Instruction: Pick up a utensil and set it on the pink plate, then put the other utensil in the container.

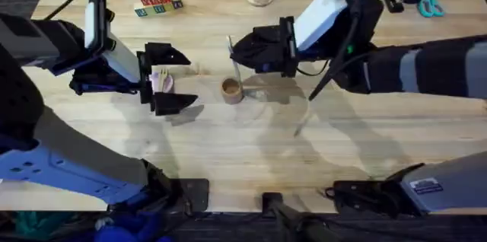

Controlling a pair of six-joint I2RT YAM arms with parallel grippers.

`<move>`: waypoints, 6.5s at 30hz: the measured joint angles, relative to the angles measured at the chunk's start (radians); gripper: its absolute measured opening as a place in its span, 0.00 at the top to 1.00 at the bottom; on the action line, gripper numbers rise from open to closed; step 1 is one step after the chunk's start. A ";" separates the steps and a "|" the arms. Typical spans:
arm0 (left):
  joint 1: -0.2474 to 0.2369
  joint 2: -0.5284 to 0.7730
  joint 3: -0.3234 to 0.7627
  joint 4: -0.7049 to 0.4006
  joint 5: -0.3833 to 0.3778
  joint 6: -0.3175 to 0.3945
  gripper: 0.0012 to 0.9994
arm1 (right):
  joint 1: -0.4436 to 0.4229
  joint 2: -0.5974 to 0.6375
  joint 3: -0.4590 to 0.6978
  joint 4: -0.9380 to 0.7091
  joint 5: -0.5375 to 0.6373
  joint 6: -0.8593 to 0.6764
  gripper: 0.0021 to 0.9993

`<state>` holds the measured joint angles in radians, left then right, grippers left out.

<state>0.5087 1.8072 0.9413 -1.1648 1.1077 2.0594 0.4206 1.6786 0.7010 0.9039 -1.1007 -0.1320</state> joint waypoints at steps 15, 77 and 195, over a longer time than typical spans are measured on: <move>0.000 0.000 0.000 0.002 0.000 0.000 0.01 | -0.008 0.048 -0.004 -0.122 0.000 -0.045 0.97; 0.000 0.000 0.000 0.005 0.000 0.000 0.01 | -0.029 0.117 -0.004 0.486 -0.104 0.003 0.97; 0.000 -0.113 0.098 -0.186 -0.065 -0.048 0.00 | 0.019 0.020 -0.006 -0.307 0.189 -0.213 0.00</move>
<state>0.5087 1.6943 1.0389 -1.3507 1.0423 2.0114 0.4399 1.6984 0.6952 0.5969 -0.9120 -0.3448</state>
